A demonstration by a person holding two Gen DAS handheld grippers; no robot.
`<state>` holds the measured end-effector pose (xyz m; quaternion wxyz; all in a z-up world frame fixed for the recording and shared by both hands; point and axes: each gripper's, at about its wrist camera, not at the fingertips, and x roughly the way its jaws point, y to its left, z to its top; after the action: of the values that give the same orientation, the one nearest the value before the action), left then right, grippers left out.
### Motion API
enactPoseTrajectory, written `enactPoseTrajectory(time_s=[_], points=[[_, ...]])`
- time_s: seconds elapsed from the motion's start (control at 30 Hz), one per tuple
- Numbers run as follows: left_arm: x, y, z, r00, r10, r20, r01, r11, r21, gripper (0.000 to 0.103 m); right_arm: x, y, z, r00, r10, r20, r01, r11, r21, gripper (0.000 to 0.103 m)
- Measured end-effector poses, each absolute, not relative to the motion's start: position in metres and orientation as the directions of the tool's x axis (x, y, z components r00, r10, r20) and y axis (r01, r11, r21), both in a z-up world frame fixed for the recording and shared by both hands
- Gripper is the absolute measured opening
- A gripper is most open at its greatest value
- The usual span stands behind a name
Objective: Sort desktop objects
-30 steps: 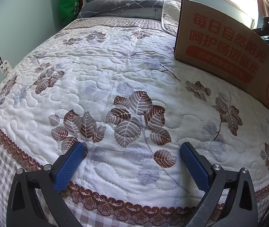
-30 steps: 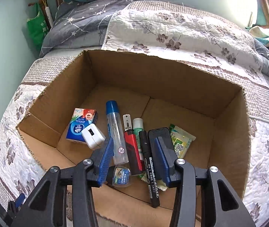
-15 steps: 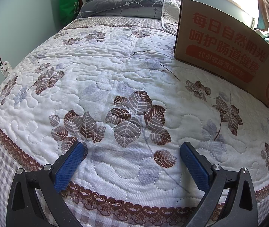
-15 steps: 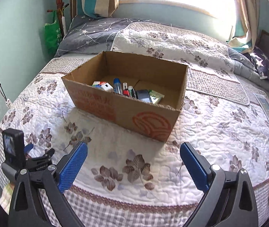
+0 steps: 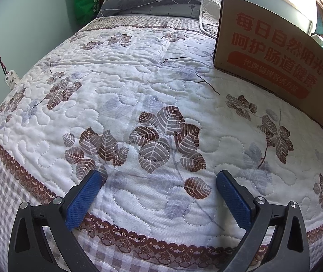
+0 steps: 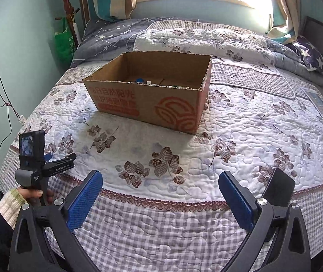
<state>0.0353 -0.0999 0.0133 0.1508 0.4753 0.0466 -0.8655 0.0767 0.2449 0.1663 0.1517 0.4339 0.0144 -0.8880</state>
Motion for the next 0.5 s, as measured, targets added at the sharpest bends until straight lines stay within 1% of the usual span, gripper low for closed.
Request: enactPoseTrajectory(time_s=[0.2, 0.23, 0.3, 0.33, 0.37, 0.4, 0.47, 0.5], points=[[0.039, -0.091, 0.019, -0.493, -0.238, -0.837, 0.32, -0.944, 0.08, 0.103, 0.074, 0.234, 0.165, -0.571, -0.279, -0.772, 0.311, -0.944, 0.11, 0.103], [0.04, -0.087, 0.02, -0.498, -0.231, -0.836, 0.306, -0.949, 0.08, 0.101, 0.074, 0.233, 0.164, -0.573, -0.273, -0.773, 0.314, -0.944, 0.101, 0.103], [0.043, -0.074, 0.022, -0.516, -0.218, -0.828, 0.271, -0.959, 0.084, 0.101, 0.072, 0.231, 0.159, -0.577, -0.255, -0.776, 0.318, -0.945, 0.074, 0.103], [0.044, -0.067, 0.023, -0.527, -0.213, -0.823, 0.255, -0.963, 0.086, 0.098, 0.071, 0.23, 0.156, -0.578, -0.243, -0.779, 0.316, -0.947, 0.061, 0.103], [0.046, -0.059, 0.024, -0.538, -0.207, -0.817, 0.24, -0.967, 0.086, 0.098, 0.069, 0.229, 0.152, -0.576, -0.236, -0.783, 0.313, -0.948, 0.057, 0.103], [0.047, -0.051, 0.025, -0.549, -0.196, -0.812, 0.224, -0.971, 0.082, 0.103, 0.067, 0.229, 0.147, -0.573, -0.236, -0.785, 0.311, -0.949, 0.058, 0.103], [0.047, -0.035, 0.026, -0.565, -0.158, -0.81, 0.188, -0.98, 0.06, 0.103, 0.062, 0.226, 0.134, -0.574, -0.223, -0.788, 0.302, -0.952, 0.05, 0.103], [0.047, -0.028, 0.026, -0.568, -0.133, -0.812, 0.168, -0.985, 0.044, 0.101, 0.058, 0.223, 0.126, -0.569, -0.218, -0.793, 0.301, -0.953, 0.046, 0.103]])
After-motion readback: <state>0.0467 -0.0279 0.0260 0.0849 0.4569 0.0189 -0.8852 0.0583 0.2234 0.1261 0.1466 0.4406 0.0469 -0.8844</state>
